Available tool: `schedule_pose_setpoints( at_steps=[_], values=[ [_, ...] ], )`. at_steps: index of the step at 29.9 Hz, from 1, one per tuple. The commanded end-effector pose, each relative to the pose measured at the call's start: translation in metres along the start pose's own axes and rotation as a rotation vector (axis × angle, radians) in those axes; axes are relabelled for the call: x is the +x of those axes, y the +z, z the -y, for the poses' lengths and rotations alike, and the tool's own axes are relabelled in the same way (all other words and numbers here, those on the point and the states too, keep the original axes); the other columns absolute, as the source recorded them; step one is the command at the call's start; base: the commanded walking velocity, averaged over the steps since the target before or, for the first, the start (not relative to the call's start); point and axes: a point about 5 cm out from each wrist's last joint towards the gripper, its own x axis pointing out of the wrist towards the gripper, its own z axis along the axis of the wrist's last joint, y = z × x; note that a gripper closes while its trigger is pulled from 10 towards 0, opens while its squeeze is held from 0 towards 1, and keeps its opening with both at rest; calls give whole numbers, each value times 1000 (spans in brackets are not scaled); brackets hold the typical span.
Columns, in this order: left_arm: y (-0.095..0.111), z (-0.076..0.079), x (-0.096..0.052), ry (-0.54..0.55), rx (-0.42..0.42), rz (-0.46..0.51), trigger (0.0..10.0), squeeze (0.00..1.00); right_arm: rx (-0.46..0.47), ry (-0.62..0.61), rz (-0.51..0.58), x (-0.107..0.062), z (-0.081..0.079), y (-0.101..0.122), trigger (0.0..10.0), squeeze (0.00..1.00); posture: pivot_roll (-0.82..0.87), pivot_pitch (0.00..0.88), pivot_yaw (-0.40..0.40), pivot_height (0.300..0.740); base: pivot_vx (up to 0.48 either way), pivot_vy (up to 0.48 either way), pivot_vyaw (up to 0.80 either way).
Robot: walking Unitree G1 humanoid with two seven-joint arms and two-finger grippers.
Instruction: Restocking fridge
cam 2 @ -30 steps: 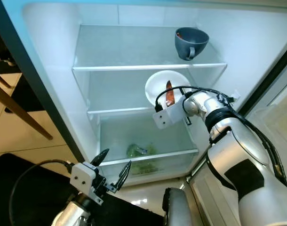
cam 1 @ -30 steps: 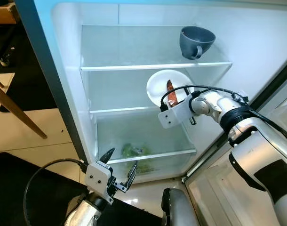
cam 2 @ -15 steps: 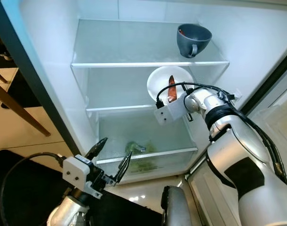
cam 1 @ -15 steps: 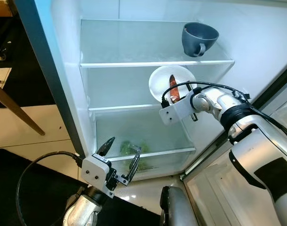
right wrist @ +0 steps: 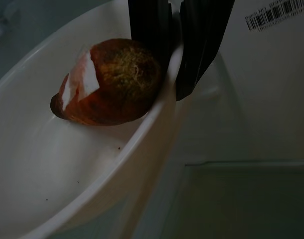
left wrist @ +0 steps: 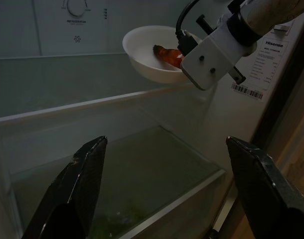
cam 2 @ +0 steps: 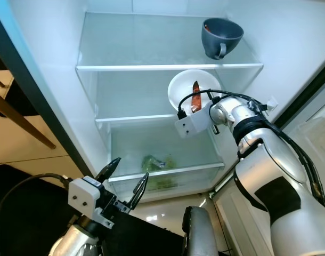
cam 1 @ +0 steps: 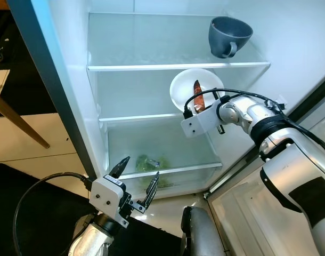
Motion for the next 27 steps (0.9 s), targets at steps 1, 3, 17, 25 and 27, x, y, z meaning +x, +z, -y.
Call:
schedule_pose_setpoints(
  at_steps=[1, 3, 17, 25, 27],
  values=[
    [-1, 4, -5, -23, 3, -31, 10000, 0, 36, -31, -25, -5, 6, -10, 10000, 0, 120, 308, -120, 447, 0, 0, 0],
    [1, 4, -7, -22, 4, -36, 10000, 0, 43, -47, -33, -5, 7, -11, 10000, 0, 127, 318, -117, 447, 0, 0, 0],
    [13, 3, -9, -21, 11, -38, 10000, 0, 61, -86, -50, -7, 11, -15, 10000, 933, 148, 341, -102, 447, 0, 0, 0],
    [14, 5, -7, -28, 7, -37, 10000, 0, 30, -163, -78, -11, 20, -19, 10000, 878, 146, 342, -99, 447, 0, 0, 0],
    [14, 5, -6, -31, 6, -38, 10000, 0, 34, -184, -85, -12, 23, -21, 10000, 392, 143, 333, -96, 447, 0, 0, 0]
  ],
)
